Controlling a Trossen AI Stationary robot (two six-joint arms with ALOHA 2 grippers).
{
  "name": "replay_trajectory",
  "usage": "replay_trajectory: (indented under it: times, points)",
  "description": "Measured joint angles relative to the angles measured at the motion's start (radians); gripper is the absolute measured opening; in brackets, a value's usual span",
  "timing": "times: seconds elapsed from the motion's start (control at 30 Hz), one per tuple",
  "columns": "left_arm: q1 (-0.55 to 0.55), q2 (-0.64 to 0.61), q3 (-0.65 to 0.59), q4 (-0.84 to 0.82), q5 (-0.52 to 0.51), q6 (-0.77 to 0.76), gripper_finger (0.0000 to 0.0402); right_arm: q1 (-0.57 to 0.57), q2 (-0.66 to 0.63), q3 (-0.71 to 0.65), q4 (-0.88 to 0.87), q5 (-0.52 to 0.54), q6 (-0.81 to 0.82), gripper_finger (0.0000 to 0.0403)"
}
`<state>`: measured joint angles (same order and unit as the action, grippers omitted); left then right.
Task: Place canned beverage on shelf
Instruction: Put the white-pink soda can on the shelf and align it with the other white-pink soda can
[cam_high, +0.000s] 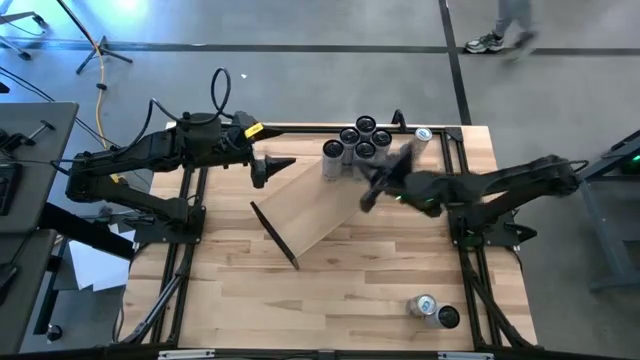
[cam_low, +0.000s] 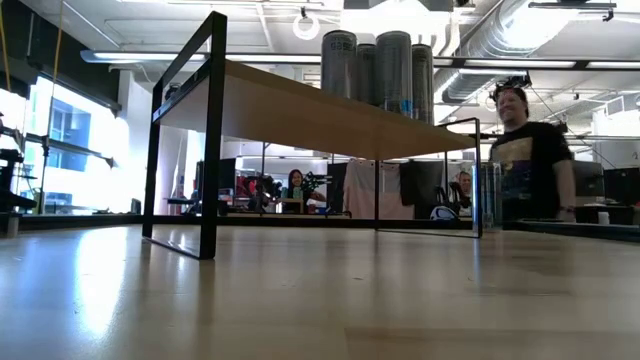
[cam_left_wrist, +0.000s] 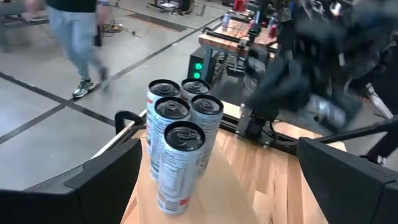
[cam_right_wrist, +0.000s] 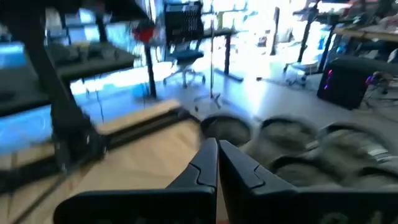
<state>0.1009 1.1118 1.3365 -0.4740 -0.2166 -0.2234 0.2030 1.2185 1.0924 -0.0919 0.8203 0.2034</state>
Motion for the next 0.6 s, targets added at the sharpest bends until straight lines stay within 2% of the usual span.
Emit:
replay_trajectory:
  times: [0.17, 0.23, 0.3, 0.4, 0.5, 0.6]
  points:
    - [-0.007, 0.0, 0.0, 0.002, 0.006, 0.069, 0.0399, -0.067, -0.1, 0.001, -0.011, -0.019, 0.027, 0.0]
    - [-0.013, 0.0, 0.0, 0.003, 0.006, 0.097, 0.0399, -0.114, -0.117, 0.001, -0.039, -0.071, 0.068, 0.0]
    - [-0.018, 0.0, 0.0, 0.003, 0.005, 0.116, 0.0399, -0.168, -0.12, 0.019, -0.127, -0.166, 0.134, 0.0]
    - [-0.019, 0.0, 0.0, 0.005, 0.004, 0.122, 0.0399, -0.24, -0.089, 0.106, -0.322, -0.303, 0.195, 0.0]
    - [-0.019, 0.0, -0.012, 0.033, 0.0, 0.138, 0.0399, -0.27, -0.04, 0.214, -0.452, -0.326, 0.15, 0.0]
    - [-0.019, -0.011, -0.088, 0.135, 0.001, 0.147, 0.0399, -0.289, 0.0, 0.313, -0.533, -0.341, 0.078, 0.0]
